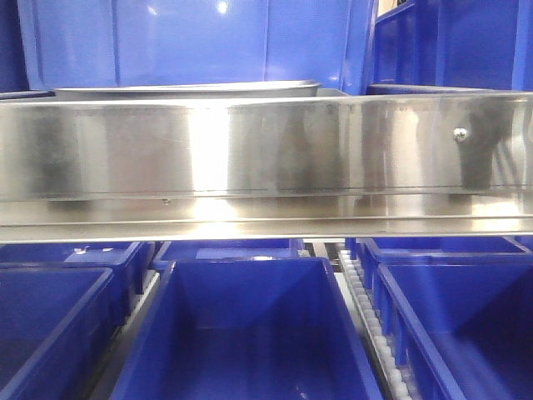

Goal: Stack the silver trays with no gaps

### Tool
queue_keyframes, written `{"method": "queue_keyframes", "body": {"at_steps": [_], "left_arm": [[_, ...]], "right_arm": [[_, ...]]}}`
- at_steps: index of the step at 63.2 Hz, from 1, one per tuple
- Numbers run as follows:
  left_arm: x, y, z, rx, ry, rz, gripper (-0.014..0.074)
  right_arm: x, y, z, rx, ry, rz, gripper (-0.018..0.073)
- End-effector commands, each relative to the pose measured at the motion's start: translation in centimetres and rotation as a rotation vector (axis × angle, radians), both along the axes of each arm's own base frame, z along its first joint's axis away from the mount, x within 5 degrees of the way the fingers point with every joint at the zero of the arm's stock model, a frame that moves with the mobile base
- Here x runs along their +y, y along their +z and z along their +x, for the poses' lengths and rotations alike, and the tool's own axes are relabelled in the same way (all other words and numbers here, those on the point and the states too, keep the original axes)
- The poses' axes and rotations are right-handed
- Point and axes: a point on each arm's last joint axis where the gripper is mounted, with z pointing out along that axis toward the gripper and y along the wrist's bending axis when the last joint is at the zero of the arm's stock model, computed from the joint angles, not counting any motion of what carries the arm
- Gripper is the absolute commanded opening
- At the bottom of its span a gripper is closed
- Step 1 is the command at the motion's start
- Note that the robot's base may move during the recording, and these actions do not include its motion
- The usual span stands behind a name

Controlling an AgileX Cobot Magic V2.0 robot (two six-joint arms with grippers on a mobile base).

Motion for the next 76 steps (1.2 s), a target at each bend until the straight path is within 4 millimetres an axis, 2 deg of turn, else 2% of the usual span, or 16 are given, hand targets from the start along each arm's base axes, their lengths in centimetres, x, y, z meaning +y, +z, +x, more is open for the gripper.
{"method": "queue_keyframes", "body": {"at_steps": [1,10,16,27,39,76], "left_arm": [[0.0,1.6,0.0,-0.099,0.047,-0.052,-0.0048],[0.2,1.3,-0.2,-0.157,0.186,-0.014,-0.0048],[0.3,0.0,0.1,-0.239,0.286,0.0,-0.0048],[0.5,-4.5,1.9,-0.27,0.419,-0.034,-0.0048],[0.8,-9.3,3.4,-0.346,0.457,-0.052,-0.0048],[0.7,-9.6,3.5,-0.307,0.454,-0.043,-0.0048]], "right_arm": [[-0.1,1.7,0.0,-0.105,-0.008,0.045,0.0053],[-0.1,1.7,0.0,-0.105,-0.008,0.045,0.0053],[-0.1,1.7,0.0,-0.105,-0.008,0.045,0.0053],[-0.1,1.7,0.0,-0.105,-0.008,0.046,0.0053],[-0.1,1.7,0.0,-0.105,-0.008,0.046,0.0053],[-0.1,1.7,0.0,-0.105,-0.008,0.046,0.0053]]}}
